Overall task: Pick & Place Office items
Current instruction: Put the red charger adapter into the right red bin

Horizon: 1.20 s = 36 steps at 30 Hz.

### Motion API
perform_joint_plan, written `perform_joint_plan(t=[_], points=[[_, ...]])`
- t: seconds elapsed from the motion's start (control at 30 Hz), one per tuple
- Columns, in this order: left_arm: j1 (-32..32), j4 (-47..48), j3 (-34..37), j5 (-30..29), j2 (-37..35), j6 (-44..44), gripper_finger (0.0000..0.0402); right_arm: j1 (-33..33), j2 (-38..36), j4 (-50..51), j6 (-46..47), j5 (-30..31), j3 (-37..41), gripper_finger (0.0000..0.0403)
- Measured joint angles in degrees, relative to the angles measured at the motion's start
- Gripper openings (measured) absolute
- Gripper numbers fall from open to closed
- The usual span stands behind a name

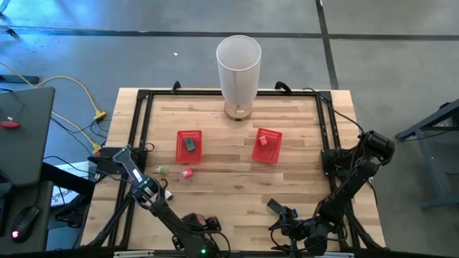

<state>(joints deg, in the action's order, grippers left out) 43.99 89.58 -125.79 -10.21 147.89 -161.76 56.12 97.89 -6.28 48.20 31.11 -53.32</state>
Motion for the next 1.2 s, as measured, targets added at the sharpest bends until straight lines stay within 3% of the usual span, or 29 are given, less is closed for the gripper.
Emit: perform_joint_plan(t=[0.5, 1.2], points=[[-0.5, 1.5, 4.7, 0.8, -0.2, -3.2, 0.0397, 0.0, 0.0, 0.0, 0.0, 0.0, 0.0, 0.0301], [-2.1, 1.9, 2.8, 4.3, 0.4, -9.6, 0.0397, 0.0, 0.0, 0.0, 0.0, 0.0, 0.0, 0.0301]])
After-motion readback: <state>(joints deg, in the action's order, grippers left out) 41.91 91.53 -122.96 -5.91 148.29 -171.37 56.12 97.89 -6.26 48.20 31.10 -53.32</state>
